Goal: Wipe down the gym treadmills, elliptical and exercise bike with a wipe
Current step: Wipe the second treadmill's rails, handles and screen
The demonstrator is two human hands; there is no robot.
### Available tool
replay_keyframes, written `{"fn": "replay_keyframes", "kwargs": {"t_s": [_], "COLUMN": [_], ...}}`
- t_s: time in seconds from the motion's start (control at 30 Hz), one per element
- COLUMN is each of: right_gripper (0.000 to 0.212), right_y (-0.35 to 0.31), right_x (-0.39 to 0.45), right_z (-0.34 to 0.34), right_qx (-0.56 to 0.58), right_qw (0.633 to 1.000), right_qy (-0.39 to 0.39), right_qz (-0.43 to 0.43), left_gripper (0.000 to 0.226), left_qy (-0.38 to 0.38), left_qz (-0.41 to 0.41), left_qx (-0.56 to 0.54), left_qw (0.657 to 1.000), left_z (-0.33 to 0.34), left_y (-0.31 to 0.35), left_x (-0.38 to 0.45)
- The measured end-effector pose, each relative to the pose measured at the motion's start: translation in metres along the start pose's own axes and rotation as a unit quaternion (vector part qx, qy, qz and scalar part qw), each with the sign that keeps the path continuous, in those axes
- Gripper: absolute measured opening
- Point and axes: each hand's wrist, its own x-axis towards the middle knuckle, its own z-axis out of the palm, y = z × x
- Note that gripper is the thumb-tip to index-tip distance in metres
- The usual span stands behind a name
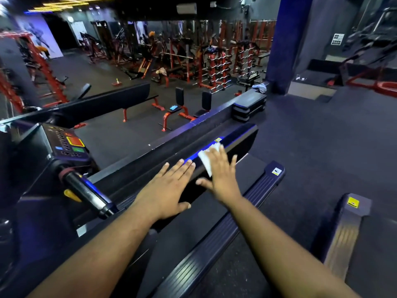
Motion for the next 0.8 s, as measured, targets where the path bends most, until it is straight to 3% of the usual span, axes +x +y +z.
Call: {"fn": "replay_keyframes", "kwargs": {"t_s": [0.13, 0.33, 0.43, 0.5, 0.63, 0.8], "right_gripper": [0.103, 0.118, 0.115, 0.113, 0.115, 0.120], "right_y": [0.025, -0.042, -0.042, -0.025, -0.016, -0.069], "right_x": [0.037, -0.028, -0.043, -0.033, -0.014, -0.052], "right_z": [-0.035, -0.001, 0.010, 0.007, -0.007, 0.017], "right_qx": [-0.032, 0.040, 0.017, -0.023, 0.008, 0.036], "right_qw": [0.995, 0.997, 0.993, 0.995, 0.998, 0.998], "right_qy": [-0.022, -0.051, -0.060, -0.039, -0.009, -0.042], "right_qz": [0.087, -0.040, -0.104, -0.089, 0.064, -0.033], "left_gripper": [0.111, 0.114, 0.114, 0.113, 0.112, 0.108], "left_qy": [-0.001, 0.010, 0.010, 0.008, 0.010, 0.024], "left_qz": [0.005, -0.001, -0.001, 0.000, 0.002, 0.003], "left_qx": [-0.004, -0.012, -0.003, 0.003, 0.010, -0.003], "left_qw": [1.000, 1.000, 1.000, 1.000, 1.000, 1.000], "left_z": [-0.003, 0.001, 0.003, 0.003, 0.005, 0.007], "left_y": [0.000, -0.004, -0.006, -0.007, -0.009, -0.013], "left_x": [-0.004, -0.016, -0.025, -0.029, -0.034, -0.044]}}
